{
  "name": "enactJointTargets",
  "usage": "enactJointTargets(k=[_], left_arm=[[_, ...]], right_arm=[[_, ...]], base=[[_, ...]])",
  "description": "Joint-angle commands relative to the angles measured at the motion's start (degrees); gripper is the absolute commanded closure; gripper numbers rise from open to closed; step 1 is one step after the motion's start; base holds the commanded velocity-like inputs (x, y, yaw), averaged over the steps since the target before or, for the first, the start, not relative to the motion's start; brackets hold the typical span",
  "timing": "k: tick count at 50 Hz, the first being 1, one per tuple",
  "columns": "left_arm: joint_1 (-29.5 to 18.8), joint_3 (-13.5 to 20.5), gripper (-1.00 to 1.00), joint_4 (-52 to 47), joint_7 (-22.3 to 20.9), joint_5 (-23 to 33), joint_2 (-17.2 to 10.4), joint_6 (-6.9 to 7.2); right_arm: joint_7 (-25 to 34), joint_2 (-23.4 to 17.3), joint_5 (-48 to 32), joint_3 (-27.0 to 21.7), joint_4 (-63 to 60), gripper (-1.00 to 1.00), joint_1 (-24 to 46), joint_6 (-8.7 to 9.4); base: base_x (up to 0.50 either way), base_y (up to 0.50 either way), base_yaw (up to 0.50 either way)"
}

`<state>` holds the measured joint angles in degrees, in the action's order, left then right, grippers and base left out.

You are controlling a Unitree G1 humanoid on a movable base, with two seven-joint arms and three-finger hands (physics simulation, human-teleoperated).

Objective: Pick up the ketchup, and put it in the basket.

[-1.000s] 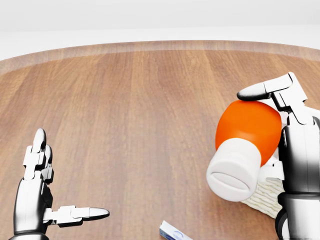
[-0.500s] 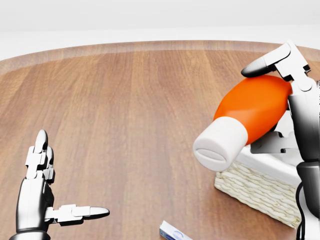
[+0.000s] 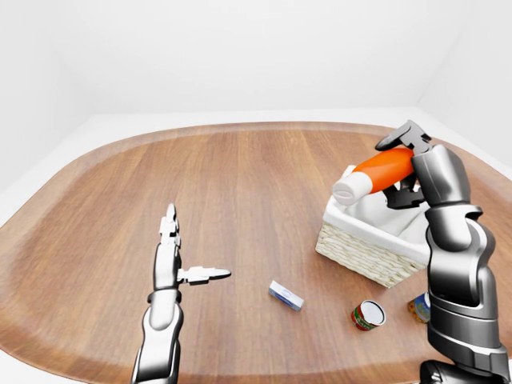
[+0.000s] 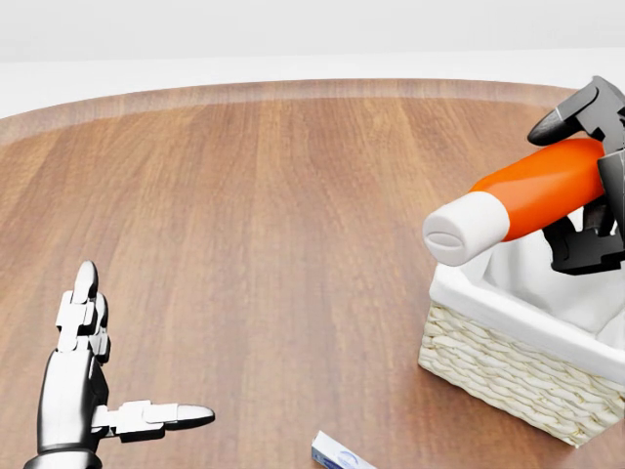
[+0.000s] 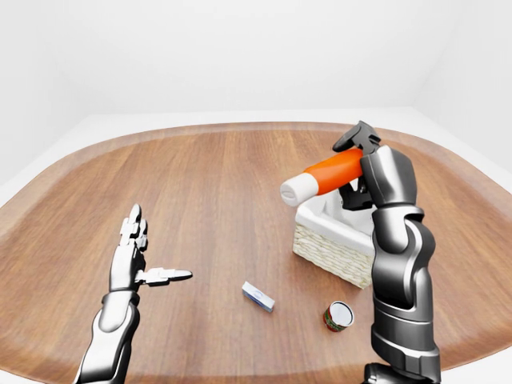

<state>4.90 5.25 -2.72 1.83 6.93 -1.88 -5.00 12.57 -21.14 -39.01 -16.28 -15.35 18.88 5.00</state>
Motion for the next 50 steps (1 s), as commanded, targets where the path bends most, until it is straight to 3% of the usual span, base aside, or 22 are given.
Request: enactJointTargets(k=[1,17,31,50], left_arm=[[0.3,0.0,-1.00,-0.7,0.1,0.0,0.0,0.00],[0.3,0.1,-1.00,-1.7,0.0,-0.1,0.1,0.00],[1.7,-0.1,-1.00,-4.1,-0.5,-0.4,0.4,0.00],[3.2,-0.4,-1.00,-6.8,-1.1,-0.1,0.8,0.00]], right_arm=[[-1.0,-3.9,-1.0,-3.6,6.4,1.00,0.6,0.00],[0.7,-7.2,-5.8,-4.1,11.9,1.00,1.1,0.00],[-1.8,-8.2,-7.3,-1.3,21.5,1.00,5.1,0.00],[-14.5,-10.5,-4.4,3.7,49.1,1.00,14.3,0.00]], base=[[0.00,0.00,0.00],[0.00,0.00,0.00],[0.00,0.00,0.00],[0.00,0.00,0.00]])
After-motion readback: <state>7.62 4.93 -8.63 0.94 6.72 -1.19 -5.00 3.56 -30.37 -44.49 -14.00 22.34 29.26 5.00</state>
